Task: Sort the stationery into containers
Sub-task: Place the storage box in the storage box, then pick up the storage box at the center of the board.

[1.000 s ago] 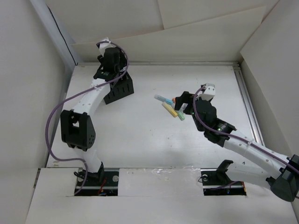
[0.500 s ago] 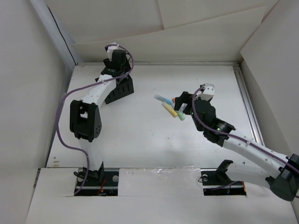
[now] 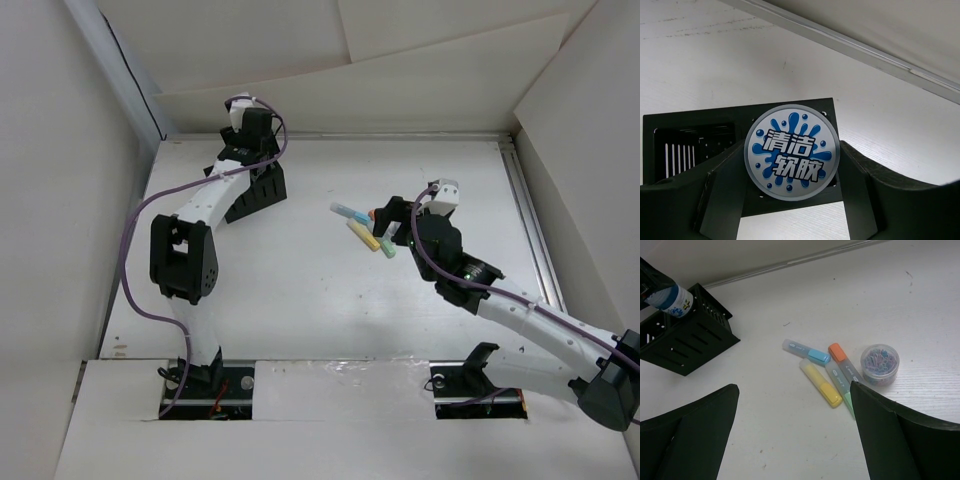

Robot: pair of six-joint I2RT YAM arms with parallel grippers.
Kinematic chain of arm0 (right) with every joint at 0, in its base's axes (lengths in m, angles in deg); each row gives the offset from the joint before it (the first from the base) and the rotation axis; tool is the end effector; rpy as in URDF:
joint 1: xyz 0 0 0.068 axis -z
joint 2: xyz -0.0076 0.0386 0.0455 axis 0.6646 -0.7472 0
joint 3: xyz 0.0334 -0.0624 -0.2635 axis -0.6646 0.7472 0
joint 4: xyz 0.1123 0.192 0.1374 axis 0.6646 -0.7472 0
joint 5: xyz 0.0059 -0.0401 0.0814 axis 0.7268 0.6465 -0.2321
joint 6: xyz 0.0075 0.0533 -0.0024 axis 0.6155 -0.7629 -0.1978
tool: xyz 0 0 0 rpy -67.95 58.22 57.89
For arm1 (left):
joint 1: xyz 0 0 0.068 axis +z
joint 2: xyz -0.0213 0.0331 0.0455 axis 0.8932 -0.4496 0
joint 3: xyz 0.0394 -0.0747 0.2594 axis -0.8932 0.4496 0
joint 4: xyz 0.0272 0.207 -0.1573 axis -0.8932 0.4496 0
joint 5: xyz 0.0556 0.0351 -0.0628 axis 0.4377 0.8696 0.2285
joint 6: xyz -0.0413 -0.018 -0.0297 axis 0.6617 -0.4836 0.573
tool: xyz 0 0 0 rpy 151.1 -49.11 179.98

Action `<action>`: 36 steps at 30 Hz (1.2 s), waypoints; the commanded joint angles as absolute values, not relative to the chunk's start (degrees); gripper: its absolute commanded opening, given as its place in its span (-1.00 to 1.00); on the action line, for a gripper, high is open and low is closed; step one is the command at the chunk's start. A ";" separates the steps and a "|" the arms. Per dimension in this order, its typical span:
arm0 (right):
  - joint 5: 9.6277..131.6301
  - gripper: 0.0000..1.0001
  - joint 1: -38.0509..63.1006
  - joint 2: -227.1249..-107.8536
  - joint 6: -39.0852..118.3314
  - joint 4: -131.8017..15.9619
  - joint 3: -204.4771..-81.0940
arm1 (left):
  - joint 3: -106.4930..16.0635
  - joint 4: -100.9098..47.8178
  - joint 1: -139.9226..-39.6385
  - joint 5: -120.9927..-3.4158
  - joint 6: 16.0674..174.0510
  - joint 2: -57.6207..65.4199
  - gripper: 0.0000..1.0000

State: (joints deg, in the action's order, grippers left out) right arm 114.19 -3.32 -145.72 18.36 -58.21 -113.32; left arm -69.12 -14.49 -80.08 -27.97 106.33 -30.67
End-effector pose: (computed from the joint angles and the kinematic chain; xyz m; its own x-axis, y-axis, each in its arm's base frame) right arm 0.1825 0.1529 0.3183 -0.2313 0.3078 -0.9229 -0.0689 0.9411 0.3312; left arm 0.4443 -0.1178 0.3181 -0.3086 -0.2715 -0.9116 -0.2642 0.9451 -0.1920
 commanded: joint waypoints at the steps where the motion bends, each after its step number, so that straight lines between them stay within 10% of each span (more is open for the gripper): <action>1: 113.60 0.97 -3.26 -145.56 18.93 -56.01 -114.09 | -71.74 -12.05 -80.16 -26.43 106.07 -27.75 -0.50; 8: 113.60 0.97 -3.26 -145.03 18.93 -56.01 -114.09 | -74.29 -9.50 -80.16 -27.66 106.59 -30.21 -0.44; 16: 114.12 1.00 -3.26 -145.03 18.93 -56.01 -114.09 | -72.20 -11.86 -80.16 -28.89 107.12 -27.75 0.60; 24: 116.32 0.96 -3.26 -143.80 18.93 -56.01 -114.09 | -68.33 -17.14 -84.19 -34.41 106.51 -20.72 0.44; 25: 118.15 0.89 -3.26 -142.93 18.93 -56.01 -114.09 | -67.01 -18.37 -86.29 -35.74 106.51 -19.32 0.41; 30: 126.59 -0.74 -3.26 -137.58 17.09 -61.87 -116.09 | -58.67 -28.20 -95.78 -44.09 104.14 -19.13 0.23; 33: 131.08 -0.72 -3.26 -134.58 16.38 -64.96 -118.47 | -56.99 -32.50 -102.20 -47.60 103.61 -22.29 0.26; 36: 132.93 -0.06 -3.26 -130.45 16.38 -67.25 -120.49 | -57.76 -34.02 -108.34 -48.67 101.50 -27.64 0.54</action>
State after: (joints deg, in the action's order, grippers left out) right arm 127.39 -3.32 -133.72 16.79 -64.85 -116.21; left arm -58.39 -29.02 -104.38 -44.71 103.97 -23.98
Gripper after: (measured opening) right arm 0.436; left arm 0.753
